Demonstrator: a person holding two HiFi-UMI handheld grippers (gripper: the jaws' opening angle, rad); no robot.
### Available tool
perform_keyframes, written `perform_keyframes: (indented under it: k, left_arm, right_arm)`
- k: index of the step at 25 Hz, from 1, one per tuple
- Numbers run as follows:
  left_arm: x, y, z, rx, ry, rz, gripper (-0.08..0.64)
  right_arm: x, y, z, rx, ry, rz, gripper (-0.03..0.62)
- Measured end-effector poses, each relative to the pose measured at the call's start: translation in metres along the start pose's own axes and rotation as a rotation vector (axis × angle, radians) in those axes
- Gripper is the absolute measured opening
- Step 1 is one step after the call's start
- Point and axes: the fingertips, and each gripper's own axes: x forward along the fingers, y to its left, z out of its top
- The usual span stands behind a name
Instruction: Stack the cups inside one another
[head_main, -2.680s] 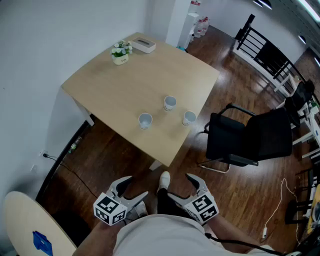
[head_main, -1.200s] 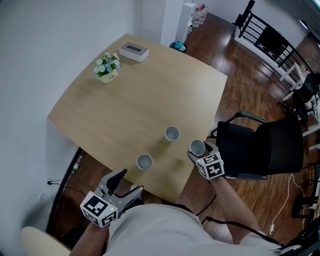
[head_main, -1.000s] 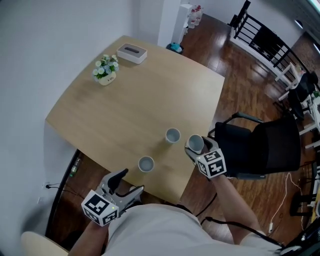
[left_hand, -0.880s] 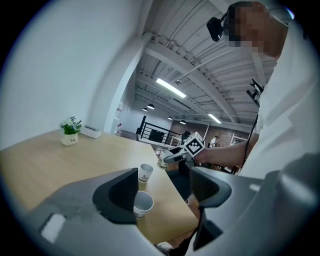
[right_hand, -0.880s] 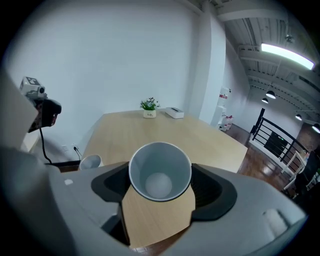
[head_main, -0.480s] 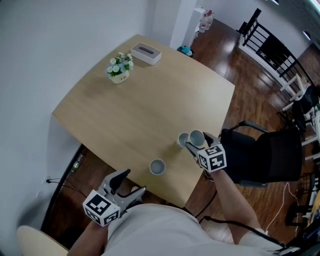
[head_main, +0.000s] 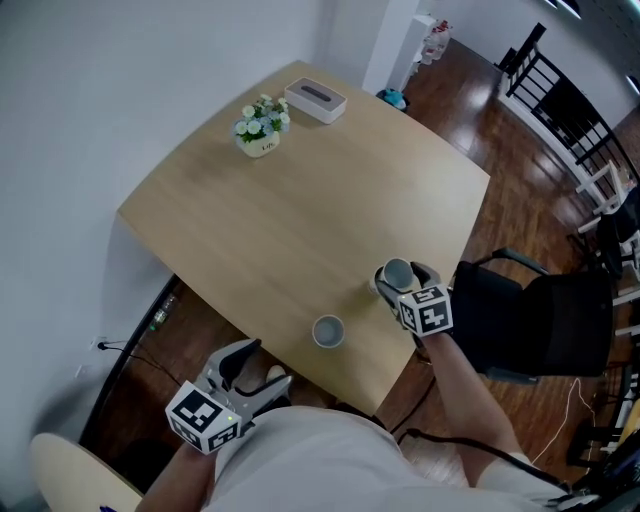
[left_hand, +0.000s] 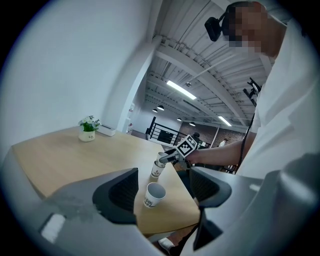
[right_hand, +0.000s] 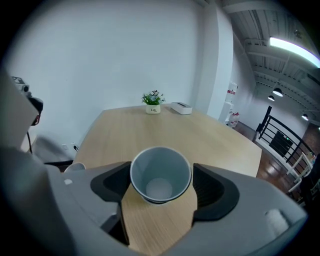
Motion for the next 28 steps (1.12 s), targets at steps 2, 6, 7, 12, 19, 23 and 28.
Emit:
perform_keyframes:
  k: [2,6,7,12,19,23,28]
  left_arm:
    - [-0.002,0.001,-0.002,-0.003,0.002,0.001,0.339]
    - [0.0,0.001,-0.001,0.003,0.006,-0.013,0.339]
    - [0.001,0.001,0.0,0.005,0.007,-0.019,0.342]
    - [0.004,-0.006,0.006,0.031,0.001,-0.072,0.35]
    - [0.005,-0.011,0.012,0.049,0.003,-0.129,0.324]
    - [0.0,-0.013,0.016,0.051,-0.007,-0.154,0.332]
    - [-0.016,-0.011,0.011,0.066,0.005,-0.15,0.36]
  right_arm:
    - [0.002,0.001,0.0,0.004,0.0,-0.005,0.396]
    - [-0.009,0.007,0.002,0.006,-0.01,-0.005,0.411]
    - [-0.014,0.01,0.003,0.007,-0.016,-0.005,0.411]
    - [-0.047,0.031,0.002,0.007,-0.049,-0.009,0.411]
    - [-0.079,0.084,-0.004,-0.005,-0.066,0.037,0.411]
    - [-0.066,0.145,-0.019,-0.048,-0.029,0.151,0.424]
    - [-0.03,0.191,-0.039,-0.083,0.047,0.215,0.449]
